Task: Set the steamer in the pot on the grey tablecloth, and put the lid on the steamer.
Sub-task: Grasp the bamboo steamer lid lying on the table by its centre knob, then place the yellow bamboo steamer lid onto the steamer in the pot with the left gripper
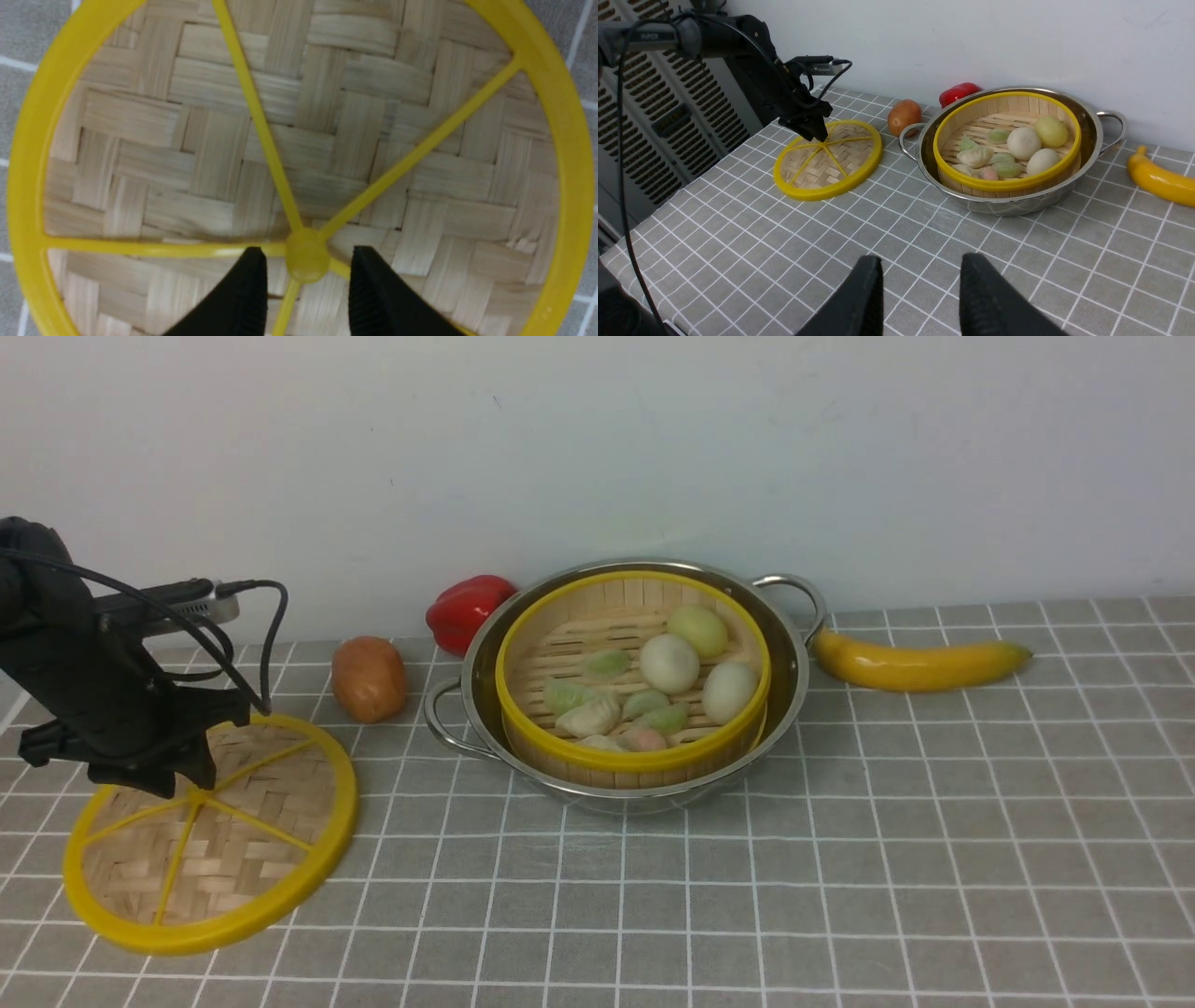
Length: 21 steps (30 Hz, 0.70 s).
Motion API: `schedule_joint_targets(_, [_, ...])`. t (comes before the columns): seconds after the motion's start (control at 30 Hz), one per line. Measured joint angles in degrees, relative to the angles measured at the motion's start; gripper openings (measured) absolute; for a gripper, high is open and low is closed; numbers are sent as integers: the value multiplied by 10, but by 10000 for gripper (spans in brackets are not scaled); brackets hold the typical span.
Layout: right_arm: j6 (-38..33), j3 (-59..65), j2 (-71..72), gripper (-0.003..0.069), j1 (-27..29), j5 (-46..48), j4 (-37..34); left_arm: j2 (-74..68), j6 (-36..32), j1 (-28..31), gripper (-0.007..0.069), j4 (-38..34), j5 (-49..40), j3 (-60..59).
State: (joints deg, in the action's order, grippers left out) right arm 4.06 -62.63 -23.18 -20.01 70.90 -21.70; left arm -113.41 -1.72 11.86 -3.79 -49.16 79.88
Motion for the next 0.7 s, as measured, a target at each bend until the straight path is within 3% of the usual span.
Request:
schedule_joint_targets(0.23, [0,0,0,251,0,0,-4,-23,1,0,237,2,3,4])
schedule_joint_targets(0.4, [0,0,0,252,0,0,-5,-21,17,-1,116,25,7,4])
schedule_joint_targets(0.7, [1,0,0,252,1,-8,-5,35,17,-10,116,50,-84,89])
